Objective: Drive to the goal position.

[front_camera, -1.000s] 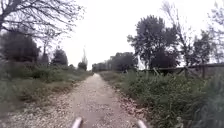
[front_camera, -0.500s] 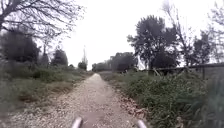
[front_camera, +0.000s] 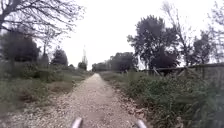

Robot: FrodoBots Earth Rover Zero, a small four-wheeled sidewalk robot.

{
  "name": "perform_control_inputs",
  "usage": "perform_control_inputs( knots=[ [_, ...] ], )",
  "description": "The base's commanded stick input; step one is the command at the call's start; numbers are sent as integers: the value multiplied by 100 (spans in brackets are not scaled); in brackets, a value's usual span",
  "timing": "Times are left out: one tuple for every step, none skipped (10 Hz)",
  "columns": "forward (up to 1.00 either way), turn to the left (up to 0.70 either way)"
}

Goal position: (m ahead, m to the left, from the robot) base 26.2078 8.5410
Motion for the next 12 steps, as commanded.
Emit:
perform_control_inputs(
  knots=[
    [70,0],
    [70,0],
    [70,0],
    [70,0],
    [70,0],
    [70,0],
    [70,0],
    [70,0],
    [70,0],
    [70,0],
    [70,0],
    [70,0]
  ],
)
